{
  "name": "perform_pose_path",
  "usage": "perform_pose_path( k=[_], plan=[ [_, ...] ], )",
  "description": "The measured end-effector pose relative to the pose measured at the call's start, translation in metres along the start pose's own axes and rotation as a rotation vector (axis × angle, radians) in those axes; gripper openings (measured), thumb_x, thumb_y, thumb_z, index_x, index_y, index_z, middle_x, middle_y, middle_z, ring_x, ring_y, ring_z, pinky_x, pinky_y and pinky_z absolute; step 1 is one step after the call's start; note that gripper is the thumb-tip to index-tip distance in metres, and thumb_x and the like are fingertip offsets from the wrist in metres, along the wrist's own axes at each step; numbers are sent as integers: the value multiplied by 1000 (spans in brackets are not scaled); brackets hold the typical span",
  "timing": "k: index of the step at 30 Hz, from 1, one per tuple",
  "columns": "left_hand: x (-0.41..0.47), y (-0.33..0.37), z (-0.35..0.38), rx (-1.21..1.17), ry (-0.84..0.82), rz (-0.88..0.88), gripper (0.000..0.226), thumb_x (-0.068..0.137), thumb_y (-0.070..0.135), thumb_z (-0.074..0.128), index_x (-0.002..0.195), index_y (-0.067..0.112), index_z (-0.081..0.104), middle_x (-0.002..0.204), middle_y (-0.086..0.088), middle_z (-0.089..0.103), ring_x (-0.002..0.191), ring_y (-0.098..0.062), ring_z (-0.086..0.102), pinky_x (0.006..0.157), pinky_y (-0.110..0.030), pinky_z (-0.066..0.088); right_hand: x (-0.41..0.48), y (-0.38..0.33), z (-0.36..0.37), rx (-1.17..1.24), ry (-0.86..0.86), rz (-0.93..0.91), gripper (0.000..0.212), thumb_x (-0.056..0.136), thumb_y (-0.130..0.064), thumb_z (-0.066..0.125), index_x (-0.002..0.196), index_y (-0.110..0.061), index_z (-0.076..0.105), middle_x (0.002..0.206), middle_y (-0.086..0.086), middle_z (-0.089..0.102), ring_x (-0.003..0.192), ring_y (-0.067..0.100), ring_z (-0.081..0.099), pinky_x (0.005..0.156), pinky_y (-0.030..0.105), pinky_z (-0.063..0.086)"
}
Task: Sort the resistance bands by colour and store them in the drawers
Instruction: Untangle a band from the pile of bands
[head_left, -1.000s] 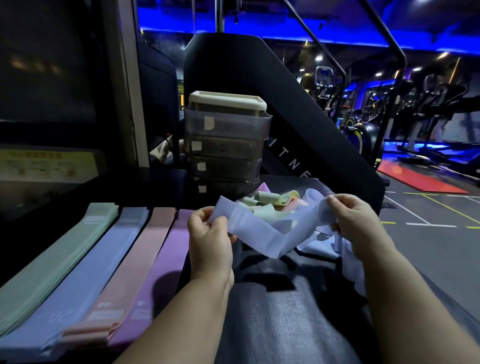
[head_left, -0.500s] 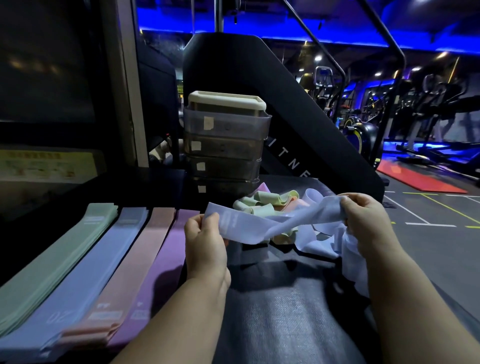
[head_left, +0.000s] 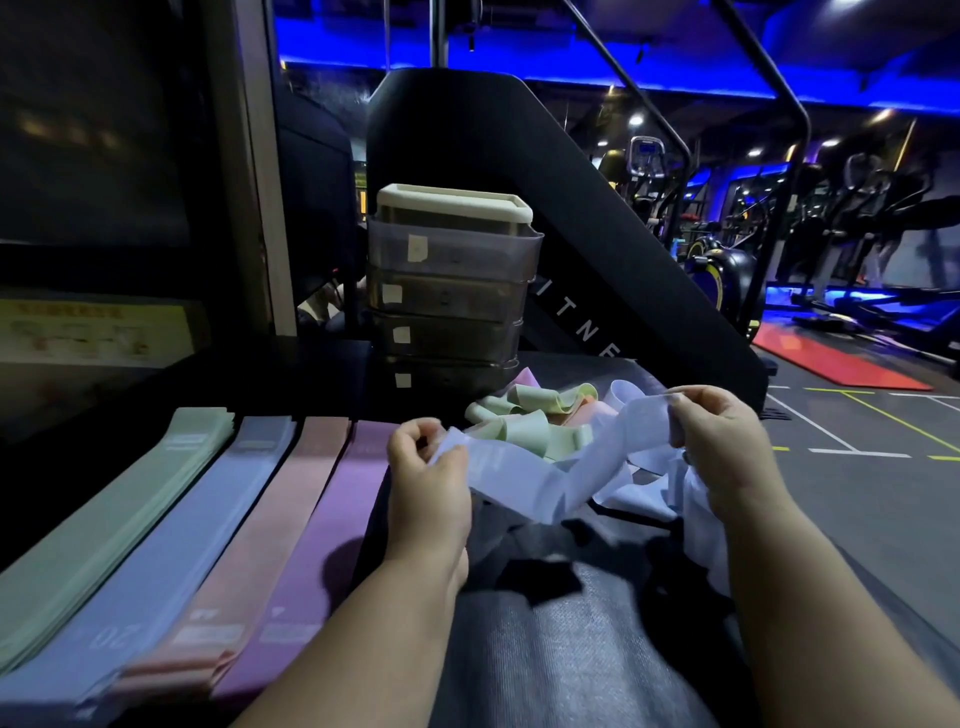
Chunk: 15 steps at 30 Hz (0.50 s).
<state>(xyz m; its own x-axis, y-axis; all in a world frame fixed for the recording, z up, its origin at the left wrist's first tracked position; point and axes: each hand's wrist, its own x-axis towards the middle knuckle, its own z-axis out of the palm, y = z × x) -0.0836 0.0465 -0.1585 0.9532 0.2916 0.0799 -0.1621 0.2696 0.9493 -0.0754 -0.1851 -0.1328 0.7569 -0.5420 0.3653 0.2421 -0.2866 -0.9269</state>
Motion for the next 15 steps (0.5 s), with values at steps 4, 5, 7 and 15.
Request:
perform_pose_path(
  k=[4, 5, 7, 15],
  plan=[
    [-1, -5, 2, 30, -183, 12, 32, 90, -3, 46, 88, 25, 62, 110, -2, 62, 86, -19, 60, 67, -27, 47, 2, -1, -5, -2, 56, -5, 15, 87, -15, 52, 79, -18, 65, 65, 4, 61, 55, 16, 54, 52, 26, 38],
    [0, -7, 2, 24, -239, -5, 34, 89, -4, 46, 84, 22, 67, 126, -6, 59, 96, -21, 62, 68, -25, 47, 3, -1, -6, -3, 69, 6, 17, 89, -13, 51, 81, -18, 65, 66, 5, 62, 53, 16, 56, 51, 26, 39],
    [2, -10, 3, -7, -318, -50, 38, 89, -4, 50, 76, 23, 74, 149, -13, 42, 110, -23, 62, 70, -24, 50, 4, 1, -6, 9, 81, 22, 17, 91, -13, 50, 84, -17, 66, 65, 4, 62, 48, 12, 57, 50, 25, 39],
    [-7, -7, 0, 187, -436, 72, 50, 54, 12, 57, 100, 30, 67, 156, 0, 22, 119, -13, 56, 88, -27, 54, 5, 2, -6, 18, 105, 61, 17, 93, -16, 48, 94, -14, 66, 76, 4, 64, 45, 5, 61, 43, 21, 38]
  ],
)
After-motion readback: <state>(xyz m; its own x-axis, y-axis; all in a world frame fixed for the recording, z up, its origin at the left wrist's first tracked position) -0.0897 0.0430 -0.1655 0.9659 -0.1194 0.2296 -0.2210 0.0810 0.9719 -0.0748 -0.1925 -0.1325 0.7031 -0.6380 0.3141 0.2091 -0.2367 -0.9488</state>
